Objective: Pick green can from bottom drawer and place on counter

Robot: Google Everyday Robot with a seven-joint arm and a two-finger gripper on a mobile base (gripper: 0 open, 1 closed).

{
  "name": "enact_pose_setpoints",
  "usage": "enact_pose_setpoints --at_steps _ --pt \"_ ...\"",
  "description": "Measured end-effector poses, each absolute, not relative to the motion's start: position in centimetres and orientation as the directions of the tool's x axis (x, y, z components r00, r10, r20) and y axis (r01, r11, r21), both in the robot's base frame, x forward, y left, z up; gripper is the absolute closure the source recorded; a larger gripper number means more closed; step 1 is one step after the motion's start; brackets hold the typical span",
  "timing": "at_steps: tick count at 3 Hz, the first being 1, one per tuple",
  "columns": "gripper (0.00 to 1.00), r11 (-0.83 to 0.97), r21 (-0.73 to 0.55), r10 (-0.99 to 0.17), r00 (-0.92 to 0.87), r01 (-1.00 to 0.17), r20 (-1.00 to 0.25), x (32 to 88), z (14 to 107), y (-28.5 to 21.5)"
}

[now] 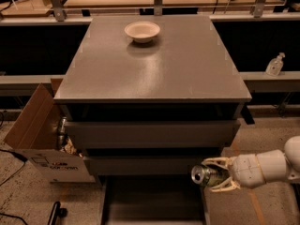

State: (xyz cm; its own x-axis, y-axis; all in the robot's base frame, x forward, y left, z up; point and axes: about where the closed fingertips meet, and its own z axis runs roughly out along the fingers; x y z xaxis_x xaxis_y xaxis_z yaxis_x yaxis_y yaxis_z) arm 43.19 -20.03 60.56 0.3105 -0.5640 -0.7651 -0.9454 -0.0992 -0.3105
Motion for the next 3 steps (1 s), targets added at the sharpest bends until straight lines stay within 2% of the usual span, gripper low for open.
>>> enact_pose_setpoints --at_steps 2,3 --pt "1.0 -0.18 -0.278 -0.729 0.317 -0.944 -0.606 42.7 74.4 -23.0" --pt "1.0 -0.155 -0.239 -0.785 0.266 -0.959 -0.56 45.2 79.6 -23.8"
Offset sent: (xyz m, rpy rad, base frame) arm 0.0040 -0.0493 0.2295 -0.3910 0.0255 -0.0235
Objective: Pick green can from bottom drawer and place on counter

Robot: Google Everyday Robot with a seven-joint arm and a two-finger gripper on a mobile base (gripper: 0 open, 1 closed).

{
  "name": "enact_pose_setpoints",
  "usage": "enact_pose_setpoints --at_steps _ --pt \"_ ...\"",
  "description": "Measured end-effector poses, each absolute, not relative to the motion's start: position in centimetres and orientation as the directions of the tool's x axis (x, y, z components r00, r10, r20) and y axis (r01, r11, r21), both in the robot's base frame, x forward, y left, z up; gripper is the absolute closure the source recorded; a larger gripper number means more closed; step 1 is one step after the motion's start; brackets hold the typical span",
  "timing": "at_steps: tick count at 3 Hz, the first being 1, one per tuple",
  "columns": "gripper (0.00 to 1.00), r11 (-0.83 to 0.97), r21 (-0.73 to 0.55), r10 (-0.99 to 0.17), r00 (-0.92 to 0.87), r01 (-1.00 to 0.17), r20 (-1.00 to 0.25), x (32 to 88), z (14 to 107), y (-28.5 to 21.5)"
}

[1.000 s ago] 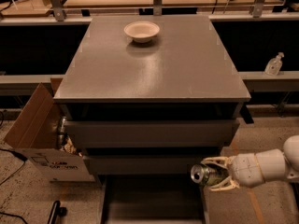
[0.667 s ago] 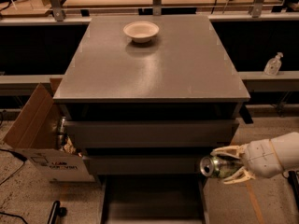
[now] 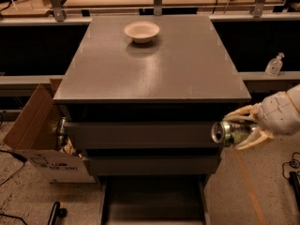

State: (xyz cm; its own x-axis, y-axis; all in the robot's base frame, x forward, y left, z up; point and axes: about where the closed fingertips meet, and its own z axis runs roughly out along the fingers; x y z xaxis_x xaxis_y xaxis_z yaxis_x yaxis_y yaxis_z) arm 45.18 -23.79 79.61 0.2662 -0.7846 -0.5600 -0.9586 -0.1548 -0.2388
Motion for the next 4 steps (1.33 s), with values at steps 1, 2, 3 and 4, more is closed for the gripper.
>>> enact_pose_setpoints --at_steps 1,2,3,4 --pt "1.0 -0.1 -0.249 -0.829 0.219 -0.963 -0.515 48.7 83.7 -23.7" --pt "1.0 -0.065 -0.29 -0.873 0.195 -0.955 -0.447 52.2 85.6 -21.7" --pt "1.0 -0.062 -0.349 -0.894 0.207 -0.935 -0.397 56.2 84.7 -18.5" --pt "1.0 -0.07 -0.345 -0.889 0.215 -0.936 -0.404 56.1 84.6 -18.3"
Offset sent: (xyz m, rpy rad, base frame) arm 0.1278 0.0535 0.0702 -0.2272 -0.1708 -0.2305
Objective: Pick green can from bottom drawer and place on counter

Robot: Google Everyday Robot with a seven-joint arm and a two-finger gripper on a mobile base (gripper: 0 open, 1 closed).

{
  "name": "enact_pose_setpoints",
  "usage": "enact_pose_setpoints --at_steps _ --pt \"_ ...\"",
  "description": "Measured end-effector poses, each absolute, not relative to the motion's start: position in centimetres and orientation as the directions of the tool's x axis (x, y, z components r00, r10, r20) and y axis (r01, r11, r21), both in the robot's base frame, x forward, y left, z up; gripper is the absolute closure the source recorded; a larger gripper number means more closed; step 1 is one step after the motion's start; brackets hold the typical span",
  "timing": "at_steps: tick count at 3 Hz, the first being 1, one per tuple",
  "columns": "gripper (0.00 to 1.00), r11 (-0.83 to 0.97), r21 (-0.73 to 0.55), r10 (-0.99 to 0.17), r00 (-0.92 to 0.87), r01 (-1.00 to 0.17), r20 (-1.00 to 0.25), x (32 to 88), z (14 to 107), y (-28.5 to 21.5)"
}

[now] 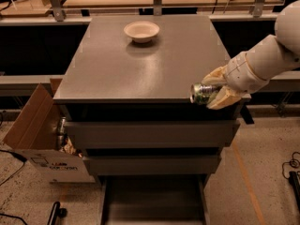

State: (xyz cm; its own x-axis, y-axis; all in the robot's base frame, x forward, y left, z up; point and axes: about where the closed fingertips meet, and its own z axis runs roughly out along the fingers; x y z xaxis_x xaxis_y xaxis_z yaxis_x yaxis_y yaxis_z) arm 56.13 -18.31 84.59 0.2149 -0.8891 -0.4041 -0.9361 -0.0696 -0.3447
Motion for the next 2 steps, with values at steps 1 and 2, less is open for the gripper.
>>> enact_pose_setpoints --at_steps 1,2 --pt "1.0 -0.108 -0.38 -0.885 0.263 -0.919 -0.385 56.8 86.8 -18.5" --pt "1.0 -0.173 -0.413 -0.859 0.342 -0.894 -0.38 58.9 89.2 -17.9"
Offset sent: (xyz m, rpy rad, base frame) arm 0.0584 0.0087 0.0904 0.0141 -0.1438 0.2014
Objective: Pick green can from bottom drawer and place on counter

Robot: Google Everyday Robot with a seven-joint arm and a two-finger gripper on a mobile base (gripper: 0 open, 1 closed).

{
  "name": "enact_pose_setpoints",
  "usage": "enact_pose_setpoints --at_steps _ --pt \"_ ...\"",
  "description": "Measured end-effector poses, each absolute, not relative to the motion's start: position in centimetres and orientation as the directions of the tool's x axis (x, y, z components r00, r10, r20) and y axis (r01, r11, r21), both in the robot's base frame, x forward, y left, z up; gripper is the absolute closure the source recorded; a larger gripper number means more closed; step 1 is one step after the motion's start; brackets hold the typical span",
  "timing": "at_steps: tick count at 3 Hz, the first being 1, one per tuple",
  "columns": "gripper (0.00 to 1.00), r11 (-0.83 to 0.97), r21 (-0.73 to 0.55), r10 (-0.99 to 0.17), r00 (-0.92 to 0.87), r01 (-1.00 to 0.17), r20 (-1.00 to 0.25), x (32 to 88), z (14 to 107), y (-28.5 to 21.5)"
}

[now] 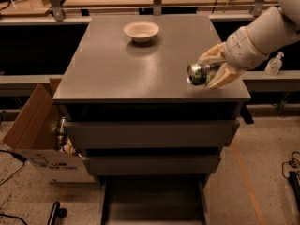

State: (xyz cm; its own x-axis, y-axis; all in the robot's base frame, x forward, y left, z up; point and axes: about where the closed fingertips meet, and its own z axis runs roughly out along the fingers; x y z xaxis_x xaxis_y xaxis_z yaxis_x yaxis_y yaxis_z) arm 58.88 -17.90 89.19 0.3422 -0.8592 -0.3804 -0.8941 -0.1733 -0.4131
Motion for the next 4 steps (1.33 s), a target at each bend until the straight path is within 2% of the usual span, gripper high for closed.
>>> enact_pose_setpoints --at_steps 2,3,4 --pt "1.0 -0.241 -0.416 -0.825 0.411 -0.877 -0.387 65.2 87.7 -14.6" --pt "0.82 -0.261 -0.412 -0.817 0.427 -0.873 -0.387 66.6 86.4 -12.7" --pt "0.58 -0.296 -0.422 -0.797 0.464 -0.857 -0.385 66.8 87.0 -11.3"
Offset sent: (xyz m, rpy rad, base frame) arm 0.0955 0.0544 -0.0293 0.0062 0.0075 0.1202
